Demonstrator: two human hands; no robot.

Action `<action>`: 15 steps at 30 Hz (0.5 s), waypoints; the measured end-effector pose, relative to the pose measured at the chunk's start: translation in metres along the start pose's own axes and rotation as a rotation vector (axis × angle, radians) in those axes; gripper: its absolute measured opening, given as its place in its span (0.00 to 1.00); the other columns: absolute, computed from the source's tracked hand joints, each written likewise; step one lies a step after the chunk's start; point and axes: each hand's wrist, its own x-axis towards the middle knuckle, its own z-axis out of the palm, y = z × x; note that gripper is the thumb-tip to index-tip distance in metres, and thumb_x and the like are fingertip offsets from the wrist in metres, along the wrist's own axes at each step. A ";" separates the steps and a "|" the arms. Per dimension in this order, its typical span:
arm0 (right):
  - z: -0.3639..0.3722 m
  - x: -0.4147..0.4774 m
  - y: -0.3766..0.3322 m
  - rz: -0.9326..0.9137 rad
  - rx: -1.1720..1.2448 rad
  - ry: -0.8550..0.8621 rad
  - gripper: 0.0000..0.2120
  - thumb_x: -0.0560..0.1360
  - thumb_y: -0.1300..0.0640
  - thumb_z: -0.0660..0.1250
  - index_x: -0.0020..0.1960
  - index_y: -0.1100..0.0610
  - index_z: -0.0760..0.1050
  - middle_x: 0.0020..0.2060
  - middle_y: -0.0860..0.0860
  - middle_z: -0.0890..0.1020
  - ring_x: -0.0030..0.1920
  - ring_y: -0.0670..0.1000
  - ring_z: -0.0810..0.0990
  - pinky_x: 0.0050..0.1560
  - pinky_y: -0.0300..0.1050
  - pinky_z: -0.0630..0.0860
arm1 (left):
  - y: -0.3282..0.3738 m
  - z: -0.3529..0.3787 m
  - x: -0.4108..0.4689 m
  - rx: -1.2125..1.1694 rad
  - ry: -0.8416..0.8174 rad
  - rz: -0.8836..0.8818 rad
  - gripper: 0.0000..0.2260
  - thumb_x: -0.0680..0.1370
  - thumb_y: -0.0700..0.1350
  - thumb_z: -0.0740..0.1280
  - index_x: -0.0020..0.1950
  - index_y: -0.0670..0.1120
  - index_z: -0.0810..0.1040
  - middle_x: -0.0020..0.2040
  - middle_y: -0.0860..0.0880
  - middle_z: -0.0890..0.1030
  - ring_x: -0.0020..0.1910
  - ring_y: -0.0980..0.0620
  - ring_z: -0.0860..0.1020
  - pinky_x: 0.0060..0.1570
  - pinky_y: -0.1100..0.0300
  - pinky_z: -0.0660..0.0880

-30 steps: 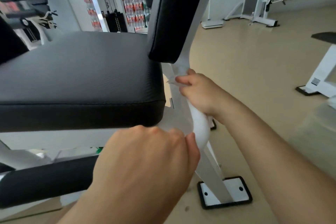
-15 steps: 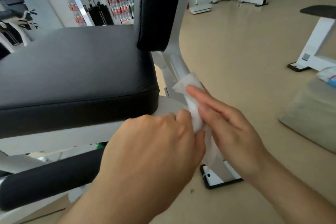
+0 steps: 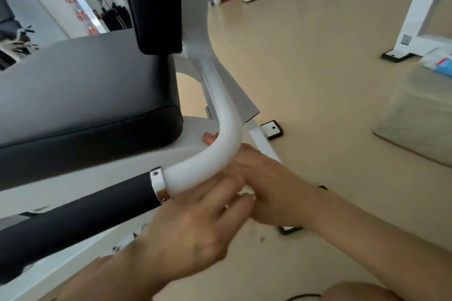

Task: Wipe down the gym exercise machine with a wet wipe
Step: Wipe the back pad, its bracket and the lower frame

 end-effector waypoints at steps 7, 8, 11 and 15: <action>0.007 -0.030 0.036 0.357 0.139 0.373 0.24 0.74 0.63 0.64 0.70 0.54 0.72 0.66 0.40 0.74 0.66 0.36 0.71 0.67 0.32 0.66 | -0.017 0.063 -0.015 0.135 -0.711 -0.231 0.09 0.70 0.40 0.65 0.49 0.47 0.77 0.45 0.48 0.78 0.44 0.46 0.78 0.35 0.56 0.72; 0.015 -0.043 0.043 0.418 0.130 0.453 0.22 0.75 0.63 0.65 0.68 0.55 0.75 0.62 0.39 0.77 0.63 0.35 0.74 0.64 0.30 0.68 | -0.020 0.077 -0.019 0.109 -0.820 -0.239 0.11 0.73 0.41 0.63 0.54 0.48 0.76 0.50 0.48 0.77 0.50 0.46 0.77 0.43 0.54 0.74; 0.039 -0.070 0.053 0.531 0.160 0.535 0.18 0.75 0.64 0.66 0.64 0.54 0.79 0.57 0.34 0.79 0.59 0.34 0.77 0.61 0.32 0.72 | -0.024 0.103 -0.029 0.014 -0.997 -0.289 0.13 0.75 0.41 0.59 0.58 0.48 0.73 0.55 0.49 0.76 0.54 0.46 0.76 0.52 0.50 0.74; 0.045 -0.067 0.056 0.482 0.153 0.495 0.19 0.78 0.59 0.59 0.67 0.59 0.75 0.61 0.43 0.80 0.62 0.43 0.76 0.62 0.35 0.71 | -0.021 0.093 -0.024 0.024 -0.846 -0.253 0.14 0.74 0.40 0.60 0.57 0.48 0.76 0.51 0.50 0.78 0.47 0.46 0.79 0.40 0.50 0.76</action>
